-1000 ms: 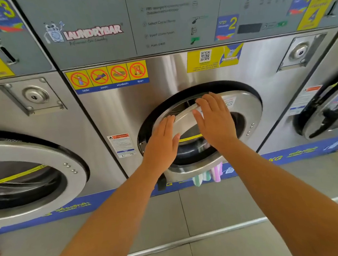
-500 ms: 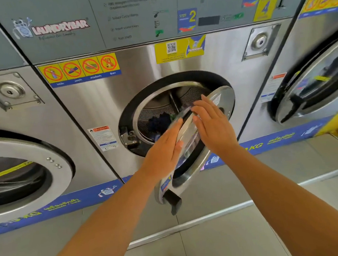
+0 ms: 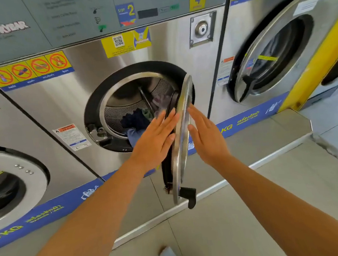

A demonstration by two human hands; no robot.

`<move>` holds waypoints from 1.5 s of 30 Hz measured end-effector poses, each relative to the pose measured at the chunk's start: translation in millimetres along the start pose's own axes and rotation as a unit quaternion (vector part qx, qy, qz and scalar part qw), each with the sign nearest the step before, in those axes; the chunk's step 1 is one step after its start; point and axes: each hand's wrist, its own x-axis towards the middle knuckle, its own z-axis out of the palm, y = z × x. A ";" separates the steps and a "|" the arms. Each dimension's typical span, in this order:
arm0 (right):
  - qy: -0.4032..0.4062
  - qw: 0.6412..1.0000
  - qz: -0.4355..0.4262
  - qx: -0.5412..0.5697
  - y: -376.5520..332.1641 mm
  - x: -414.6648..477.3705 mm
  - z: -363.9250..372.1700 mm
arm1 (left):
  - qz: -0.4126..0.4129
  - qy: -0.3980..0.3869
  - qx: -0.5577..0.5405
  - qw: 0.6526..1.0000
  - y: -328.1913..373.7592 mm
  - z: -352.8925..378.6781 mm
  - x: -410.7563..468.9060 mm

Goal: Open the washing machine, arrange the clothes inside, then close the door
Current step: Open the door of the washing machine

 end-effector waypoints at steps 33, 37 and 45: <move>0.227 0.883 0.305 -0.275 104.5 -10.0 -63.3 | 0.173 -0.050 0.078 0.981 67.7 54.2 200.9; 0.216 0.877 0.309 -0.299 122.3 -0.7 -78.4 | 0.153 -0.061 0.070 0.984 64.7 68.7 216.6; 0.204 0.880 0.314 -0.292 171.0 25.7 -105.7 | 0.111 -0.043 0.076 0.990 83.3 95.1 244.2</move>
